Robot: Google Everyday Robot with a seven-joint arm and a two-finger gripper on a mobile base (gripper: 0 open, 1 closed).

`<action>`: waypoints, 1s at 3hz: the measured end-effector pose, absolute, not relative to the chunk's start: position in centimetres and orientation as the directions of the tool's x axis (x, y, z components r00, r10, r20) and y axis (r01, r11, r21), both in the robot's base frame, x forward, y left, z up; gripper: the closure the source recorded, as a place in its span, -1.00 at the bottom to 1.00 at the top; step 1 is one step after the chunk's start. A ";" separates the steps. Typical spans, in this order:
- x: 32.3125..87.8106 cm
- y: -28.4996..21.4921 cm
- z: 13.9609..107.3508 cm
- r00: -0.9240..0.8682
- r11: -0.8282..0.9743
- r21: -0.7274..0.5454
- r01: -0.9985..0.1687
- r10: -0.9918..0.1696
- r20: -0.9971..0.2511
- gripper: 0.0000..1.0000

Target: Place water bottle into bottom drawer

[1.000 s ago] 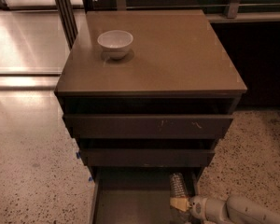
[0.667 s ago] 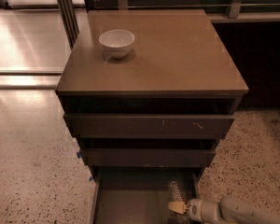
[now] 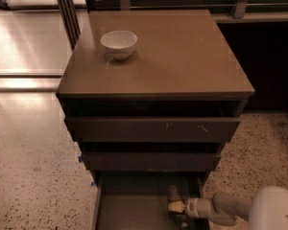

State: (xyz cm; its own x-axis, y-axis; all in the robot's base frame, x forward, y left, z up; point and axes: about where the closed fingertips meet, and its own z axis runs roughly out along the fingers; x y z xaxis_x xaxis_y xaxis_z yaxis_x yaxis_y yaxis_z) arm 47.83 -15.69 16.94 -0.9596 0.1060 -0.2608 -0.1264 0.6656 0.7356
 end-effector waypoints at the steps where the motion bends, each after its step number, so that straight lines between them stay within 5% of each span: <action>1: 49.9 -16.4 16.9 -0.950 0.677 0.722 -0.141 0.111 -0.290 0.28; 3: 49.5 -16.1 16.9 -0.953 0.674 0.725 -0.139 0.109 -0.284 -0.66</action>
Offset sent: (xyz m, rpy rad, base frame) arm 0.0208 -0.0063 -0.0022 -0.0146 -0.0258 -0.0063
